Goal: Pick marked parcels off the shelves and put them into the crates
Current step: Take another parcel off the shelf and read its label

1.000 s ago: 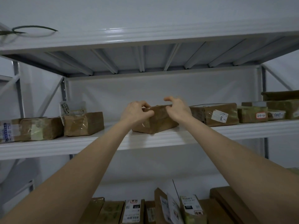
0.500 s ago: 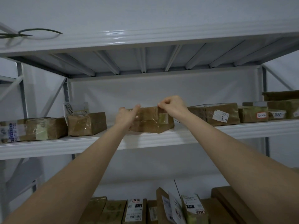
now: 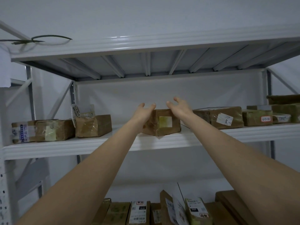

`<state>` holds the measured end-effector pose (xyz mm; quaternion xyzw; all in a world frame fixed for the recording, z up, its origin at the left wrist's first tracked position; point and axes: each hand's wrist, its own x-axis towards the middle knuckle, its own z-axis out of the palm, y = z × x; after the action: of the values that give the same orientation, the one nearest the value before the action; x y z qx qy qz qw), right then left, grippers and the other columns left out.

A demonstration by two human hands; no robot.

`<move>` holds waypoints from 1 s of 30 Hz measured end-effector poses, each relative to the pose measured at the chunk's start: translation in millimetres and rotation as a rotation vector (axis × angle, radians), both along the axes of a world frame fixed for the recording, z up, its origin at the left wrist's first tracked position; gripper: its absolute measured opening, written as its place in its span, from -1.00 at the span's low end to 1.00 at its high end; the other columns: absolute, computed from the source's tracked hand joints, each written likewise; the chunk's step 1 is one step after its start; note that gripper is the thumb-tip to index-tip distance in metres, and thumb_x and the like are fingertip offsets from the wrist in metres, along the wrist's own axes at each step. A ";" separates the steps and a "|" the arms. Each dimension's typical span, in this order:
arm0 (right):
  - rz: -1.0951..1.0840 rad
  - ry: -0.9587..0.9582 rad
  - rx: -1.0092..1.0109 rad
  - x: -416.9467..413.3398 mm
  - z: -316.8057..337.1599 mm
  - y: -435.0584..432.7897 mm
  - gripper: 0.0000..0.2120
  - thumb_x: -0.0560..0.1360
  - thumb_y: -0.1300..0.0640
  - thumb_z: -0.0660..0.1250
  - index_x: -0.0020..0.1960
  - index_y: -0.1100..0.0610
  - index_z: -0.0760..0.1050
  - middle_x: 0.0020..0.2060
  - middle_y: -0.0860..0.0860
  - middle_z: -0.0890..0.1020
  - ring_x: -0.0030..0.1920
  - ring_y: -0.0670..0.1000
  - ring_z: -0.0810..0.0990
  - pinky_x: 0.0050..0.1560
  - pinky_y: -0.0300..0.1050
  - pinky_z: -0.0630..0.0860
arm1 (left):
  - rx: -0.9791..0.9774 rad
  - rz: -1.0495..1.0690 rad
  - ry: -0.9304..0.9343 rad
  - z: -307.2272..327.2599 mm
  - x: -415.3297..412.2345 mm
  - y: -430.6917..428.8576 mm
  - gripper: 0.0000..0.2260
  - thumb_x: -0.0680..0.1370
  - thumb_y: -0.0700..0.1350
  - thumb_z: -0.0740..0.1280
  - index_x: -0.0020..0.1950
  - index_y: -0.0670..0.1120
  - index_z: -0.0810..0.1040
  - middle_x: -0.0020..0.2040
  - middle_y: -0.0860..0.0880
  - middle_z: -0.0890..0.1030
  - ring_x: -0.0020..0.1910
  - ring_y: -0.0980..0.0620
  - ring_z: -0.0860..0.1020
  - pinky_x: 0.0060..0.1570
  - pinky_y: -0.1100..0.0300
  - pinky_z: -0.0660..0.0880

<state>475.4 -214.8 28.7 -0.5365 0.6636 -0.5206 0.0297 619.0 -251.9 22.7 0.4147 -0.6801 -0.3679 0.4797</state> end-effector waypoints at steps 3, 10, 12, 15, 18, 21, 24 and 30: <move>0.030 -0.100 0.068 1.3 -6.4 5.7 -0.44 0.61 -0.21 0.05 0.39 0.18 0.40 0.33 0.13 0.48 0.32 0.17 0.44 0.30 0.04 0.37 | 0.030 -0.021 -0.008 0.2 1.6 4.2 -0.41 0.59 0.18 0.17 0.54 -0.04 0.13 0.42 -0.10 0.36 0.31 -0.15 0.42 0.26 -0.06 0.42; 0.235 -0.516 0.081 9.1 -10.3 35.4 -0.84 0.52 0.02 0.30 -0.02 0.11 0.50 0.02 0.05 0.58 -0.01 0.02 0.56 -0.01 -0.08 0.47 | 0.143 0.003 0.201 -4.0 17.2 15.7 -0.80 0.63 0.01 0.20 -0.05 -0.11 0.44 -0.11 -0.07 0.55 -0.19 0.03 0.52 -0.08 0.13 0.51; 0.284 -0.537 0.158 9.2 -14.1 44.6 -0.85 0.48 0.01 0.31 -0.02 0.07 0.49 0.03 0.04 0.56 0.05 0.05 0.54 0.18 0.03 0.48 | 0.169 -0.018 0.226 -7.7 21.5 25.0 -0.85 0.61 -0.04 0.23 0.00 -0.11 0.46 -0.13 -0.06 0.58 -0.17 0.02 0.55 -0.05 0.14 0.53; 0.348 -0.576 0.164 8.9 -20.8 56.1 -0.85 0.48 0.06 0.30 0.02 0.07 0.50 0.00 0.04 0.58 -0.01 0.07 0.57 0.11 0.01 0.55 | 0.193 -0.037 0.224 -15.6 26.2 37.6 -0.85 0.58 -0.06 0.26 0.08 -0.08 0.51 -0.06 -0.06 0.61 -0.05 -0.04 0.58 0.10 0.07 0.54; 0.423 -0.568 0.133 13.8 -30.9 65.7 -0.70 0.48 0.15 0.25 0.20 0.02 0.48 -0.07 0.02 0.59 -0.09 0.06 0.58 -0.05 -0.05 0.57 | 0.180 -0.043 0.226 -28.1 30.8 52.9 -0.90 0.58 -0.08 0.23 0.04 0.00 0.52 -0.04 -0.04 0.61 -0.01 -0.04 0.57 0.07 0.05 0.55; 0.430 -0.545 0.090 21.8 -41.9 76.0 -0.61 0.47 0.18 0.27 0.28 -0.04 0.42 -0.10 -0.04 0.60 -0.12 0.00 0.58 -0.19 -0.10 0.54 | 0.144 -0.036 0.261 -43.4 36.4 65.9 -0.83 0.60 -0.08 0.20 0.14 0.06 0.50 -0.06 -0.02 0.61 -0.07 -0.02 0.57 -0.07 0.09 0.55; 0.417 -0.562 0.037 28.7 -59.1 85.3 -0.52 0.47 0.14 0.35 0.36 -0.04 0.37 0.03 -0.03 0.62 -0.12 -0.04 0.58 -0.22 -0.12 0.52 | 0.145 -0.024 0.291 -60.3 45.3 77.0 -0.79 0.59 -0.06 0.21 0.20 0.06 0.51 -0.03 -0.04 0.63 -0.09 -0.03 0.60 -0.06 0.07 0.57; 0.308 -0.540 -0.055 49.1 -103.7 106.5 -0.49 0.48 0.17 0.34 0.39 -0.05 0.31 0.10 0.01 0.57 -0.11 -0.03 0.59 -0.15 -0.10 0.56 | 0.148 -0.058 0.265 -98.3 63.5 95.3 -0.62 0.58 -0.02 0.27 0.40 0.09 0.39 0.10 -0.05 0.63 0.03 -0.07 0.60 -0.08 0.04 0.58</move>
<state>524.5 -108.3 -75.0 -0.4735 0.5283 -0.6514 0.2690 682.5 -156.6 -75.7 0.3769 -0.5936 -0.4824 0.5224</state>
